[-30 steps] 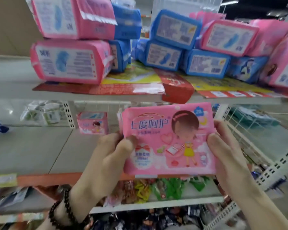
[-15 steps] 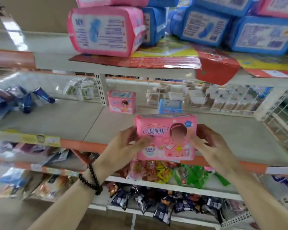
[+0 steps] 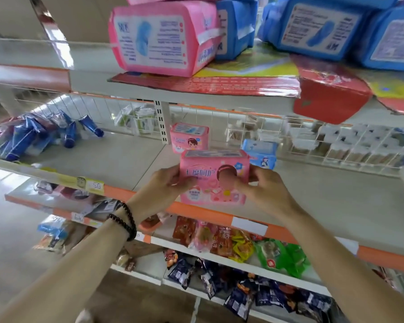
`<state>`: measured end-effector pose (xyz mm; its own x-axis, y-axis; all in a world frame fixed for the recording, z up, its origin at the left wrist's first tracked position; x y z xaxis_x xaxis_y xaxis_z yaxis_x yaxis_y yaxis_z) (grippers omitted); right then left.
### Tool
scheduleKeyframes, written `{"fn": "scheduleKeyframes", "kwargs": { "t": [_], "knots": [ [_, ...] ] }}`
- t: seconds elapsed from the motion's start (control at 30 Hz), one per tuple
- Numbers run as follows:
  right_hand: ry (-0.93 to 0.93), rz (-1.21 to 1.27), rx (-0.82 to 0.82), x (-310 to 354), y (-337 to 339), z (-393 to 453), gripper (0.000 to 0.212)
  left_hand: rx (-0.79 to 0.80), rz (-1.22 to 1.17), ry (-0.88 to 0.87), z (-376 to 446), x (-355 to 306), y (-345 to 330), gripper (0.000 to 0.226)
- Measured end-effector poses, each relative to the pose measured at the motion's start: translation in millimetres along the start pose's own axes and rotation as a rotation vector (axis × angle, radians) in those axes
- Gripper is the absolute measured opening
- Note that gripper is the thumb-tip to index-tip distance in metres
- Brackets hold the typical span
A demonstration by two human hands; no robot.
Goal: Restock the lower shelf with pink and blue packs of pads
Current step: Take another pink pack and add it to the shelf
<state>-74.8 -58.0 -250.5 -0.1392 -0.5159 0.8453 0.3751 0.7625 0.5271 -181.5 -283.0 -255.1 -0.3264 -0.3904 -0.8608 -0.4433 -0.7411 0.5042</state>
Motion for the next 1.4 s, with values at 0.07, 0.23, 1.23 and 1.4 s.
{"fn": "scheduleKeyframes", "kwargs": {
  "t": [0.07, 0.23, 1.23, 1.4],
  "knots": [
    [-0.026, -0.006, 0.007, 0, -8, 11, 0.023, -0.005, -0.010, -0.008, 7, 4, 5, 0.010],
    [-0.061, 0.009, 0.005, -3, -36, 38, 0.021, 0.022, -0.033, -0.034, 43, 34, 21, 0.020],
    [-0.140, -0.126, -0.060, -49, -176, 188, 0.056, 0.089, -0.120, 0.047, 208, 191, 65, 0.045],
    [-0.157, -0.125, -0.072, -56, -172, 201, 0.053, 0.032, -0.029, 0.073, 220, 185, 60, 0.046]
  ]
}}
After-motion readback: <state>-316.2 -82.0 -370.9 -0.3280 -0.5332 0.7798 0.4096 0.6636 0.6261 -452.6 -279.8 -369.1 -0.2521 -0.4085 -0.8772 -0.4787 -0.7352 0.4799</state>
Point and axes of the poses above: each hand's wrist, its own z-axis towards the middle knuckle, its own y-axis out of the back of the hand, x = y × z, the point moved 1 cm from there along z, towards the middle knuckle, and after that the axes turned 6 degrees about -x, right-handed, at the moved point
